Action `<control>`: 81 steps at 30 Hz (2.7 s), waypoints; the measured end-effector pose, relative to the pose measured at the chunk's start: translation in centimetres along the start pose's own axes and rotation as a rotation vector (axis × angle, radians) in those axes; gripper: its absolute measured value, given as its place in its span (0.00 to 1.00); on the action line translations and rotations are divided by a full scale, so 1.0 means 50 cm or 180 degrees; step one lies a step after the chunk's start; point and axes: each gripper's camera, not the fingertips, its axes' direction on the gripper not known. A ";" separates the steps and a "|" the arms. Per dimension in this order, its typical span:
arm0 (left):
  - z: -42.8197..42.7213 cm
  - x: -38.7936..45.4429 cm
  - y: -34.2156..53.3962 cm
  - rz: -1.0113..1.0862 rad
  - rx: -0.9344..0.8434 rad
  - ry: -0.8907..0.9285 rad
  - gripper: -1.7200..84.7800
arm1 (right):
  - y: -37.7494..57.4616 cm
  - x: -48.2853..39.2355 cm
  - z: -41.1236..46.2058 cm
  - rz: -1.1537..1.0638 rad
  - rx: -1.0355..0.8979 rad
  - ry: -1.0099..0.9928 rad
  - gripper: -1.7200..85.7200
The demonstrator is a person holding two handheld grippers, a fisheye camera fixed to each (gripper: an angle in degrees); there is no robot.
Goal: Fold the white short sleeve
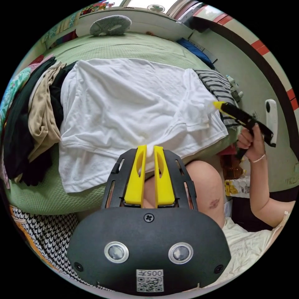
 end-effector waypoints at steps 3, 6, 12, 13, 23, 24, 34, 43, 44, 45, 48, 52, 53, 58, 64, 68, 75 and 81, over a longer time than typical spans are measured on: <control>0.000 0.008 0.003 -0.0035 0.0012 0.0016 0.09 | 0.003 0.042 -0.061 0.0387 0.0275 -0.0212 0.01; 0.002 0.023 0.007 0.0000 0.0000 -0.0029 0.08 | 0.027 0.100 -0.072 0.0649 0.0121 0.0181 0.01; 0.008 0.051 0.012 0.0024 -0.0023 -0.0006 0.09 | 0.078 0.189 -0.056 0.0925 -0.0265 0.0670 0.01; 0.008 0.058 0.013 0.0041 -0.0030 -0.0043 0.09 | 0.081 0.178 -0.061 0.0815 -0.0262 0.0681 0.01; -0.046 0.107 0.017 -0.0044 0.0343 -0.0337 0.07 | 0.084 -0.060 -0.069 -0.0467 -0.0466 0.1632 0.03; -0.044 0.110 0.011 -0.0105 0.0383 -0.0394 0.07 | 0.082 -0.087 -0.058 -0.0582 -0.0414 0.1590 0.03; 0.050 0.133 -0.010 -0.0588 0.0054 -0.0775 0.02 | 0.149 -0.111 0.067 -0.0876 -0.0503 0.1799 0.00; 0.077 0.208 -0.027 -0.0406 0.0026 -0.1018 0.02 | 0.125 -0.110 0.055 -0.0775 -0.0727 0.1634 0.01; 0.078 0.210 -0.028 -0.0417 0.0028 -0.1000 0.02 | 0.125 -0.108 0.052 -0.0758 -0.0706 0.1623 0.00; 0.079 0.215 -0.031 -0.0452 0.0023 -0.0973 0.02 | 0.125 -0.104 0.047 -0.0708 -0.0664 0.1590 0.00; 0.077 0.238 -0.043 -0.0537 -0.0053 -0.0999 0.02 | 0.122 -0.098 0.027 -0.0628 -0.0602 0.1479 0.00; 0.000 0.341 -0.047 -0.0113 0.0227 -0.0506 0.02 | 0.118 -0.097 -0.089 -0.0680 -0.0540 0.1116 0.01; -0.013 0.364 -0.046 -0.0019 0.0298 -0.0448 0.02 | 0.122 -0.097 -0.114 -0.0676 -0.0408 0.1086 0.01; -0.017 0.585 -0.073 0.0621 0.0499 -0.0003 0.03 | 0.137 -0.084 -0.259 -0.0561 -0.0004 0.1662 0.01; 0.127 0.749 -0.127 0.0769 0.0257 0.0402 0.13 | 0.136 -0.046 -0.326 -0.0417 0.0021 0.1647 0.01; 0.187 0.811 -0.147 0.0863 0.0203 0.0016 0.18 | 0.138 -0.009 -0.338 -0.0414 0.0019 0.1710 0.01; 0.268 0.862 -0.182 0.0874 0.0067 -0.0220 0.21 | 0.096 0.092 -0.292 -0.0290 -0.0251 0.1602 0.01; 0.259 0.852 -0.207 0.0558 -0.0091 -0.0419 0.09 | 0.021 0.129 -0.230 -0.0532 -0.0467 0.1585 0.01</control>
